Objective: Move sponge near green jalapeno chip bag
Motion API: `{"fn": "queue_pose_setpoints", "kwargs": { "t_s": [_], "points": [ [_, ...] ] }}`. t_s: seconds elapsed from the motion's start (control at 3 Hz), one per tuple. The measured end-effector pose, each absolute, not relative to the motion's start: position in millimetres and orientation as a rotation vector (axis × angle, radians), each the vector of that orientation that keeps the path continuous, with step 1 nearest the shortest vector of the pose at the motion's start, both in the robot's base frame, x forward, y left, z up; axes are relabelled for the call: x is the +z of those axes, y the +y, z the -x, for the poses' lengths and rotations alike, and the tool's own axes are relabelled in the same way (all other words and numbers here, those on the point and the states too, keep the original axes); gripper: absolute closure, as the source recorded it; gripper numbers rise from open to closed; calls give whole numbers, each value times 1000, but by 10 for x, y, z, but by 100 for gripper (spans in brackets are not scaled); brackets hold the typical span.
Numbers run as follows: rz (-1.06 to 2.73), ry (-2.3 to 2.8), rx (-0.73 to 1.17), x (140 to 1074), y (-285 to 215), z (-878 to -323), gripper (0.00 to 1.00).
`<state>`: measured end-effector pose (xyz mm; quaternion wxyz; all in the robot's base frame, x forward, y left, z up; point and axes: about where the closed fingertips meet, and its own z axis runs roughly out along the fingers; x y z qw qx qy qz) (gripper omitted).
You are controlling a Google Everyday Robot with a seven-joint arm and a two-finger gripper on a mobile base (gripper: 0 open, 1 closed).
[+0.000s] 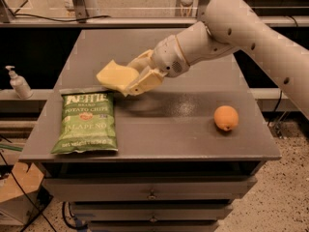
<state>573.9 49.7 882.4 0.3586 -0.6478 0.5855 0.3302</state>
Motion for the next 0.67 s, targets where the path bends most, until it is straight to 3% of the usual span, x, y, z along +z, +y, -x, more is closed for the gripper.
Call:
{"fn": "queue_pose_setpoints", "kwargs": {
  "t_s": [0.33, 0.67],
  "points": [
    [1675, 1508, 855, 8816, 517, -5735, 0],
    [1675, 1508, 855, 8816, 517, -5735, 0]
  ]
}}
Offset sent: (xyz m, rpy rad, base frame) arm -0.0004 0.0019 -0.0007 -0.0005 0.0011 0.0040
